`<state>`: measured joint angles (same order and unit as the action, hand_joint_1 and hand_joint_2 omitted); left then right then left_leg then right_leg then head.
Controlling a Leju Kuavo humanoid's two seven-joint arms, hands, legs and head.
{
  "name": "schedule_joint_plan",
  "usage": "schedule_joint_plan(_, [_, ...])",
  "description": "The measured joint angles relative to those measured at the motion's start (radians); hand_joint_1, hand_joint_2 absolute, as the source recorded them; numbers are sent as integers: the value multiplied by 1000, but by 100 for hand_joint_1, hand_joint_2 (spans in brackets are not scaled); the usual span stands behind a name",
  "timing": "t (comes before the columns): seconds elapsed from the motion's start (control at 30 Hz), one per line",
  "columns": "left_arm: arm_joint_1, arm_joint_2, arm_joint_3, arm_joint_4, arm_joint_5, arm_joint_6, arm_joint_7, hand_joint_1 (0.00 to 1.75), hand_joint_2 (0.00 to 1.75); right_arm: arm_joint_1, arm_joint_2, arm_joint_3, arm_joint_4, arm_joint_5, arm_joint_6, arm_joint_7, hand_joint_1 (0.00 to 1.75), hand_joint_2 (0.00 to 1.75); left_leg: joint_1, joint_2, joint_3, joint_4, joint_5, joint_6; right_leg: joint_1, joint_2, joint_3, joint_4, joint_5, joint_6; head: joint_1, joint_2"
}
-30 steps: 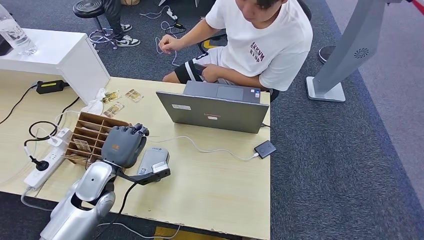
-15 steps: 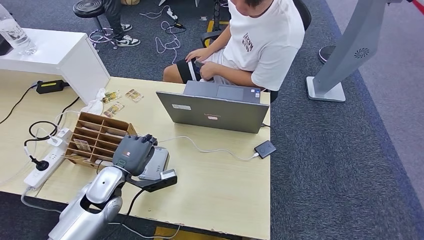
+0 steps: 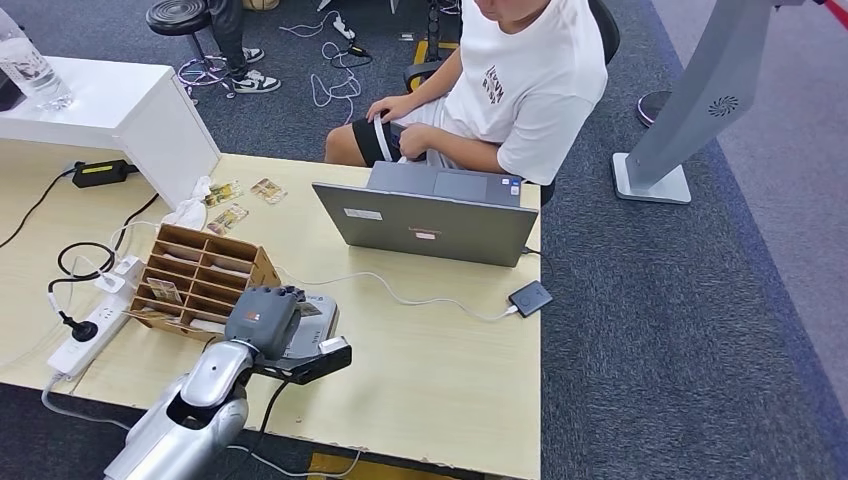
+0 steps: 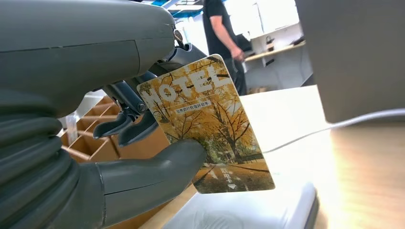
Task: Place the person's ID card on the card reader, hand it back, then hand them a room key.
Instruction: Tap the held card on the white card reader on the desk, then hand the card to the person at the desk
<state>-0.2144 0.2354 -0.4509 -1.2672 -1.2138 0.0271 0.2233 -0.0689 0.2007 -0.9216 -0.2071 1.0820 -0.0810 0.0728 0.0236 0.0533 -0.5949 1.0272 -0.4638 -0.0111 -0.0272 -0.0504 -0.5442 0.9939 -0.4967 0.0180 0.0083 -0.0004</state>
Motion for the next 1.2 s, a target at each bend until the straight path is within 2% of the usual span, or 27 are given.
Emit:
schedule_joint_plan(0.17, [8, -2, 0, 25, 4, -13, 27, 175, 175, 0, 0, 0, 0, 11, -1, 6, 0, 175, 0, 0, 0, 0, 0, 0, 0, 0, 0, 0, 0, 0, 0, 0])
schedule_joint_plan(0.63, [7, 5, 0, 43, 49, -50, 24, 175, 175, 0, 0, 0, 0, 16, -1, 8, 0, 175, 0, 0, 2, 0, 0, 0, 0, -1, 3, 0, 0, 0, 0, 0])
schedule_joint_plan(0.7, [8, 8, 0, 39, 51, -22, 16, 175, 175, 0, 0, -1, 0, 13, 0, 7, 0, 175, 0, 0, 3, 0, 0, 0, 0, -1, 3, 0, 0, 0, 0, 0])
schedule_joint_plan(0.87, [13, 7, 2, -63, -5, 140, -5, 175, 175, 4, 0, -9, 0, 10, 0, -3, 0, 175, 0, -1, 1, 0, 2, 1, 0, -1, 1, 0, 1, 0, 0, 0])
schedule_joint_plan(1.0, [16, 7, 8, -142, -16, 151, -12, 175, 175, 6, 0, -10, 0, 10, -1, -5, 0, 175, 0, 0, 0, 0, 1, 1, 0, 0, 1, 0, 1, 0, 0, 0])
schedule_joint_plan(1.13, [20, 7, 12, -172, -18, 151, -14, 175, 175, 7, 0, -10, 0, 10, -1, -5, 0, 175, 0, 0, 0, 0, 1, 1, 0, -1, 1, 0, 1, 0, 0, 0])
schedule_joint_plan(1.2, [21, 7, 13, -183, -26, 181, -26, 175, 175, 7, 0, -10, 0, 10, -1, -6, 0, 175, 0, 0, 0, 0, 1, 1, 0, -1, 0, 0, 1, 0, 0, 0])
